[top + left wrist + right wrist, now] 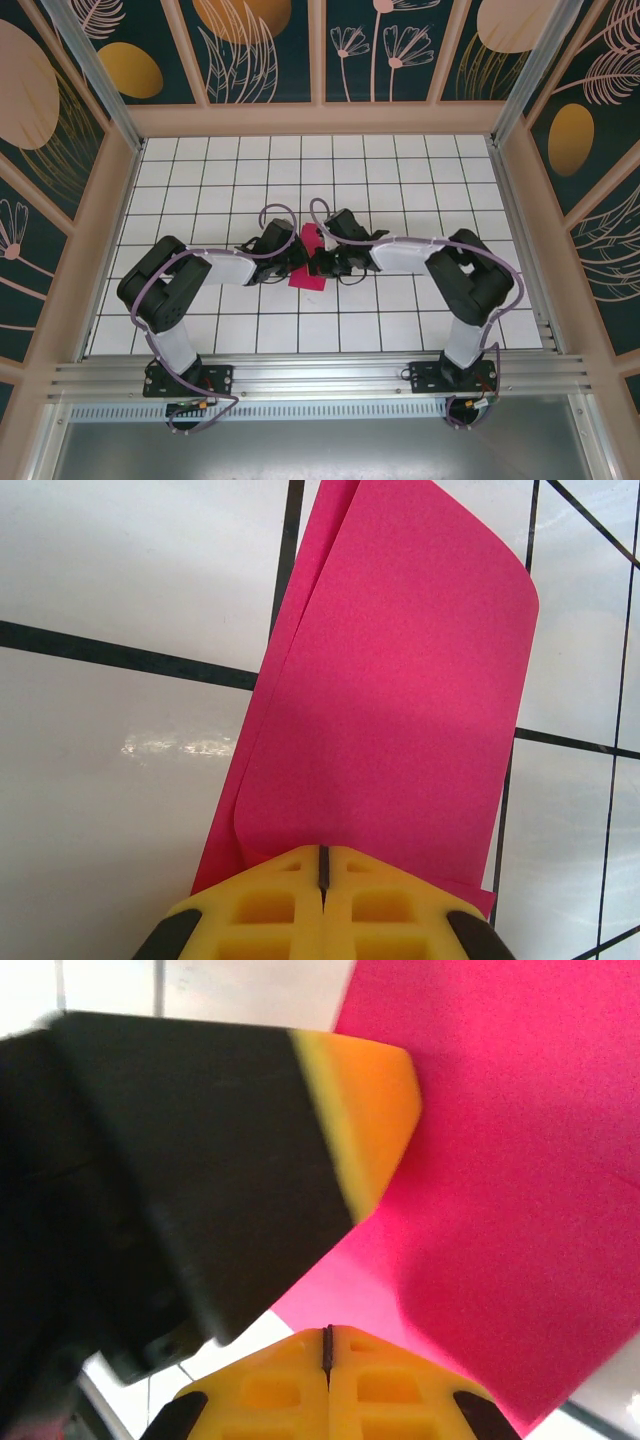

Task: Fold a paper plane with a square sheet of paper (pick it up from the middle)
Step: Fold the triangle a second time at the center of the table.

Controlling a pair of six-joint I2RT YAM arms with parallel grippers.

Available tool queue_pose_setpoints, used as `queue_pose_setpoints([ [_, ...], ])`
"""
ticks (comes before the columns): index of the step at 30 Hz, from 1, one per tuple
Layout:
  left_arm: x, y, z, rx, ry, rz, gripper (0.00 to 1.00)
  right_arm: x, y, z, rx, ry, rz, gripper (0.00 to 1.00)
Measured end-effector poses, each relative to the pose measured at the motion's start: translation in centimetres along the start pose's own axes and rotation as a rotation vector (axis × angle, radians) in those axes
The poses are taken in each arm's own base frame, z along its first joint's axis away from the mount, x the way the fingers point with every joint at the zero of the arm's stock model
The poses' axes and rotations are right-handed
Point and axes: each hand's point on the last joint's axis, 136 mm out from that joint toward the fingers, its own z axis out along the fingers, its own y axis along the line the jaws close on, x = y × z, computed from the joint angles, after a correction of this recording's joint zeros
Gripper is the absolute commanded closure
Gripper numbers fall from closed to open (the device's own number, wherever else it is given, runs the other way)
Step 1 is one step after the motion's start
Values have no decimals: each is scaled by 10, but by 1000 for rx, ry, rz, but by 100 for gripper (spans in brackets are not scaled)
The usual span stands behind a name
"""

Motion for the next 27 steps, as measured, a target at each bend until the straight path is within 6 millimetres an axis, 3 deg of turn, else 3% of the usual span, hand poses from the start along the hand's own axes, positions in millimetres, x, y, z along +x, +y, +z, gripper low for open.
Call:
queue_pose_setpoints([
  [6, 0, 0, 0, -1, 1, 0, 100, 4, -14, 15, 32, 32, 21, 100],
  [18, 0, 0, 0, -1, -1, 0, 100, 6, -14, 14, 31, 37, 18, 100],
  [27, 0, 0, 1, -1, -1, -1, 100, 20, -19, 7, 21, 55, 24, 98],
])
